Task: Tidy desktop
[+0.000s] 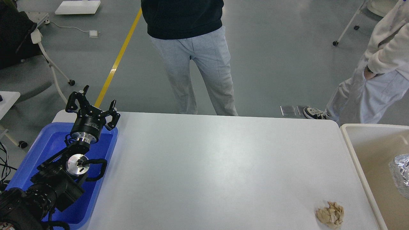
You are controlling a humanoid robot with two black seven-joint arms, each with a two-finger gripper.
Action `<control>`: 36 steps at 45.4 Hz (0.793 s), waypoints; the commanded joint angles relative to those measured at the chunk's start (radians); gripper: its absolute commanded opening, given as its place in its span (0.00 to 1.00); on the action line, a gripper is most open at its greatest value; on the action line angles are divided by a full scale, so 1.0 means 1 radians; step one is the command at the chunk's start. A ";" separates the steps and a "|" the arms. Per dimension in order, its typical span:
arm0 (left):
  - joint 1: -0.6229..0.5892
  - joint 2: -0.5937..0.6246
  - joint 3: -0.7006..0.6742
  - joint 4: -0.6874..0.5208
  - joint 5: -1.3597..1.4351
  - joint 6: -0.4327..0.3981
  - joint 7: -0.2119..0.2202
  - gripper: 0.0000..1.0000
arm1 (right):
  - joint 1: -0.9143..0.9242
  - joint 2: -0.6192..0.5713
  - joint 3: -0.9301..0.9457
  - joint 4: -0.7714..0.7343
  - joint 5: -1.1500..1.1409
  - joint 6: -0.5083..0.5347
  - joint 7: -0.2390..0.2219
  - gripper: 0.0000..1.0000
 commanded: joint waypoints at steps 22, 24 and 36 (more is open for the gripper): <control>0.000 0.000 0.000 0.000 0.000 0.000 0.000 1.00 | 0.035 0.075 0.020 -0.117 0.000 -0.038 -0.007 0.97; 0.000 0.000 0.000 0.000 0.000 0.000 0.000 1.00 | 0.039 0.075 0.018 -0.118 0.000 -0.041 -0.007 0.98; 0.000 0.000 0.000 0.000 0.000 0.000 0.000 1.00 | 0.055 0.065 0.006 -0.125 0.000 -0.046 -0.001 0.99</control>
